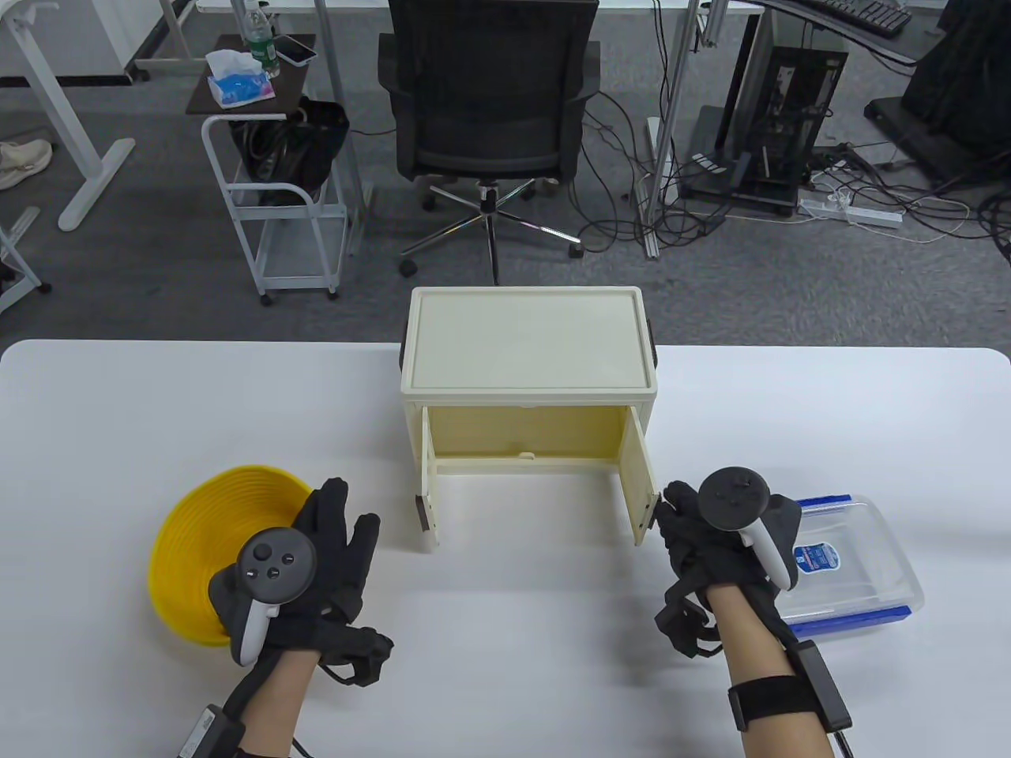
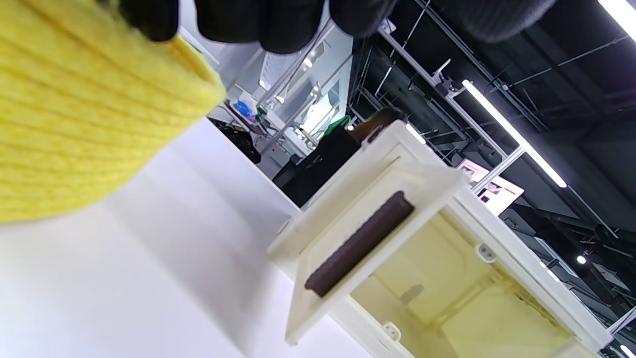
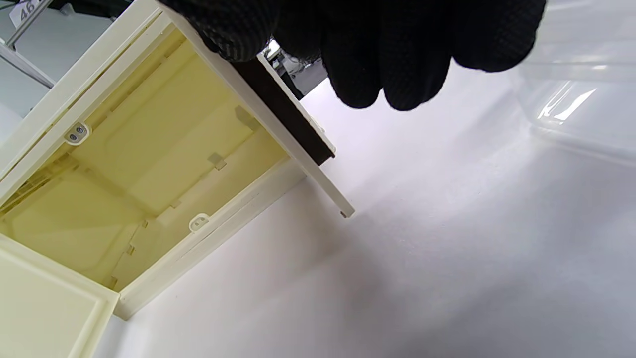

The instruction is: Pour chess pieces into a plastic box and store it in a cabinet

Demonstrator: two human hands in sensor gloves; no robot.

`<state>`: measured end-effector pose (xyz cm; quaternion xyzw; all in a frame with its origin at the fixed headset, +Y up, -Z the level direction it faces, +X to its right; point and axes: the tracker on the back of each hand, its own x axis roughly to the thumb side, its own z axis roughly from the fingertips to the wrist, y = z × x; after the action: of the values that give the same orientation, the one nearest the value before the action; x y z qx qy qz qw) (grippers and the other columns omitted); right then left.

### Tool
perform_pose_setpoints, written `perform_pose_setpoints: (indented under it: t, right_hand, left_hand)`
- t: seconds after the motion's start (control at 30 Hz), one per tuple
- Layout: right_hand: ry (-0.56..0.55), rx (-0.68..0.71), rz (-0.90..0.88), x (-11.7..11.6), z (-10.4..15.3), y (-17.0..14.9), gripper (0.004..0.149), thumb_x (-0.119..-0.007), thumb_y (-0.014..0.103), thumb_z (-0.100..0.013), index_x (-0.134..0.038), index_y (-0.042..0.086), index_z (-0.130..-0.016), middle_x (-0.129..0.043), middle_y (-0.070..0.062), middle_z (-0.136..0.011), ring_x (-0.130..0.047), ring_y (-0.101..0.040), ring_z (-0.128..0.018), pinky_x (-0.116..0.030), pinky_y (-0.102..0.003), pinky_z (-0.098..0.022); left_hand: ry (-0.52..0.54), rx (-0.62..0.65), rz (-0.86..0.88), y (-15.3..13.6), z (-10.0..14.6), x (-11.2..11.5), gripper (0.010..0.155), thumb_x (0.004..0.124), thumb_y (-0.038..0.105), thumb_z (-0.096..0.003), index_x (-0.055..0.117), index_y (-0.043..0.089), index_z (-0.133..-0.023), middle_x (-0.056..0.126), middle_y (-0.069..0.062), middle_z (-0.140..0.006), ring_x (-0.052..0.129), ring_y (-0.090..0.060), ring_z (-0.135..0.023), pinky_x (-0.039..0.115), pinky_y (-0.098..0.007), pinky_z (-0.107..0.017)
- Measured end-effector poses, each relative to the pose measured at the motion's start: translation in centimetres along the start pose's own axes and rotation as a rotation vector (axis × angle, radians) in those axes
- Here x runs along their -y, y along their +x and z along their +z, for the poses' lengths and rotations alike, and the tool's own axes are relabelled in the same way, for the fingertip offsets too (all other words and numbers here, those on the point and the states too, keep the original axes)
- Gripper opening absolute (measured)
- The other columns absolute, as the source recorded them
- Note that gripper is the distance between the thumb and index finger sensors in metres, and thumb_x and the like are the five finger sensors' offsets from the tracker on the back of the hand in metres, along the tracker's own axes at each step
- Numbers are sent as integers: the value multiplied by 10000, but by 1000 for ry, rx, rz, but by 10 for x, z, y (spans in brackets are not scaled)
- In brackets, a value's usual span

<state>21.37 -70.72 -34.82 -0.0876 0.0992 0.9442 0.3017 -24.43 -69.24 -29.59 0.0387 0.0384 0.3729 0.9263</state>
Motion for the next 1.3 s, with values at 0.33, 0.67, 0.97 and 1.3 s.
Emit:
perform_pose_setpoints:
  t: [0.33, 0.67, 0.97, 1.3]
  right_hand:
    - [-29, -71, 295, 73, 5, -11, 823, -734, 469, -585, -338, 38, -1164, -411, -327, -1152, -347, -577, -1032, -491, -753, -707]
    - [121, -302, 559, 118, -37, -57, 1002, -872, 447, -426, -190, 255, -1134, -130, -162, -1180, 16, -448, -1005, -213, -765, -753]
    - [231, -439, 812, 103, -80, -79, 966, -899, 437, -369, -303, 322, -1121, -252, -148, -1197, -80, -456, -1044, -251, -770, -756]
    - [306, -291, 843, 86, -75, -85, 819, -849, 449, -342, -548, 301, -1089, -427, -127, -1189, -251, -450, -1085, -315, -757, -760]
  left_hand:
    - [2, 0, 12, -1, 0, -1, 722, 539, 554, -598, 311, 152, -1153, 354, -263, -1221, 392, -532, -1100, 474, -741, -719]
    - [-3, 0, 18, -3, -1, 0, 723, 538, 554, -598, 311, 151, -1153, 355, -265, -1220, 393, -536, -1098, 474, -742, -718]
    - [-6, 26, 9, 2, 1, 0, 721, 537, 555, -598, 313, 152, -1153, 350, -264, -1221, 390, -532, -1100, 475, -741, -718]
    - [-23, 64, -64, 10, 4, 10, 723, 535, 556, -597, 309, 151, -1153, 347, -264, -1221, 391, -531, -1100, 476, -741, -717]
